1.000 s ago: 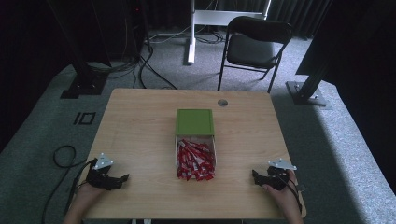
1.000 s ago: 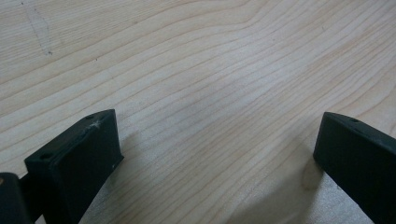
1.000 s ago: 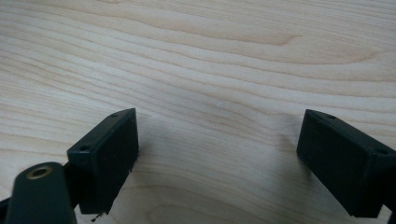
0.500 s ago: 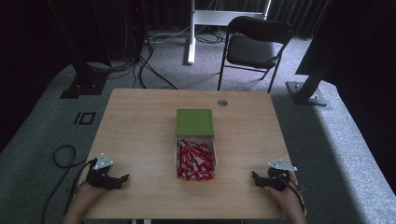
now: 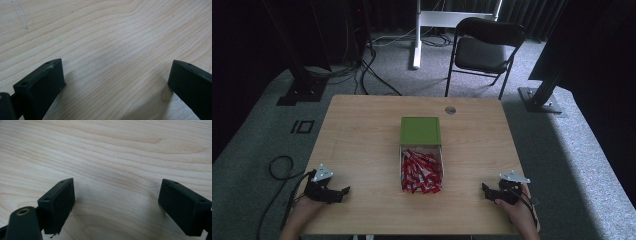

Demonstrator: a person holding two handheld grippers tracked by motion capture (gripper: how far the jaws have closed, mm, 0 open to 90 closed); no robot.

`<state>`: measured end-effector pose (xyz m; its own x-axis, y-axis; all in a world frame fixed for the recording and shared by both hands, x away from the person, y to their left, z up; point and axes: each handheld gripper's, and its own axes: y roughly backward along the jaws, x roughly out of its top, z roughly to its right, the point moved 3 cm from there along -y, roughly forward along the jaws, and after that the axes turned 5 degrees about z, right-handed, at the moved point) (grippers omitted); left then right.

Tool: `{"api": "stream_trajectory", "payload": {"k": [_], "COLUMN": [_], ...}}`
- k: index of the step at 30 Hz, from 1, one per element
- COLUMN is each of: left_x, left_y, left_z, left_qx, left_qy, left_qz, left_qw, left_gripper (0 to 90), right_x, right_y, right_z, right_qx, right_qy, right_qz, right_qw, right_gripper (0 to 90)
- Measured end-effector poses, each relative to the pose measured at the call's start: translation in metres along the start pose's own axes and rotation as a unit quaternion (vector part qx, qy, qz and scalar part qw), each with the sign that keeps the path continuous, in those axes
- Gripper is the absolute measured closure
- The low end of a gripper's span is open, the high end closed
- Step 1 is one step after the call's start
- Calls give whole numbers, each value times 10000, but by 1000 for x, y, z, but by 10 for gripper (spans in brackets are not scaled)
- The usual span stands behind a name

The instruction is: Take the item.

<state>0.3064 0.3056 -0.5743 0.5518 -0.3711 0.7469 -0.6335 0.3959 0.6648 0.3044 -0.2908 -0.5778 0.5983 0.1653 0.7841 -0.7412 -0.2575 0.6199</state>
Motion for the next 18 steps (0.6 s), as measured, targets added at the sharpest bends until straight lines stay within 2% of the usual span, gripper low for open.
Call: {"api": "stream_trajectory", "payload": {"k": [10, 14, 18], "left_x": [0, 0, 0], "left_y": [0, 0, 0], "left_z": [0, 0, 0], "left_qx": [1, 1, 0], "left_qy": [1, 0, -1], "left_qz": [1, 0, 0], "left_qw": [10000, 10000, 10000], "left_gripper": [15, 15, 15], "right_x": [15, 21, 28], "right_y": [6, 9, 12], "right_z": [-4, -6, -9], "right_qx": [-12, 57, 67], "right_qy": [-1, -72, -25], "right_qz": [161, 216, 278], "right_qw": [9999, 9997, 9996], "right_gripper": [138, 138, 138]}}
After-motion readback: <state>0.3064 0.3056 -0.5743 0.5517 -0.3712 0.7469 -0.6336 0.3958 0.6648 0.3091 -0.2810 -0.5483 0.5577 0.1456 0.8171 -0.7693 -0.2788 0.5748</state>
